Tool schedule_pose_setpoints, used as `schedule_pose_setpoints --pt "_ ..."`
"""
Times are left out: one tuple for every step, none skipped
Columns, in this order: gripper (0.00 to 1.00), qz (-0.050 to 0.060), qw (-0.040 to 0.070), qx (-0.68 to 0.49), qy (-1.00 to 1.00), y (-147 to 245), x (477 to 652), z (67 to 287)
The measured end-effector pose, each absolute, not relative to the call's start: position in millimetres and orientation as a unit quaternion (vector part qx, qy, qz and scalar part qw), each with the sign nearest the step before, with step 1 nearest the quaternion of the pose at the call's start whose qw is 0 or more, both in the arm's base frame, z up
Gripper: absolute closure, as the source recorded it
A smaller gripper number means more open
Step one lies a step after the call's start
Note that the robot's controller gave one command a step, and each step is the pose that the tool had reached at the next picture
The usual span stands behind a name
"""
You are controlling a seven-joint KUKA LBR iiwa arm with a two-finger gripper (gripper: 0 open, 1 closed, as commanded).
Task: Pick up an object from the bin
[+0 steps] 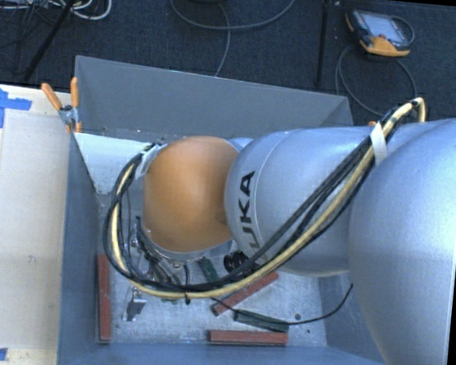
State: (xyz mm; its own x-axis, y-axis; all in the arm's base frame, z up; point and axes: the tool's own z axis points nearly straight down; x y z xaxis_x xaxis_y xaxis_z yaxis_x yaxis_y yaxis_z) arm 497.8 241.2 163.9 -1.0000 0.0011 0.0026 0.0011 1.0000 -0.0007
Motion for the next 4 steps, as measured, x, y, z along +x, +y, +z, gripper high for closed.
schedule_pose_setpoints --pt "0.0 -0.001 0.001 0.019 -1.0 212 549.4 172" --pt "0.0 0.0 -0.002 0.033 -0.999 191 573.2 169" --pt "0.0 -0.001 -0.001 0.034 -0.999 174 597.6 155" --pt "1.0 0.0 0.0 0.07 -0.998 96 580.6 185"
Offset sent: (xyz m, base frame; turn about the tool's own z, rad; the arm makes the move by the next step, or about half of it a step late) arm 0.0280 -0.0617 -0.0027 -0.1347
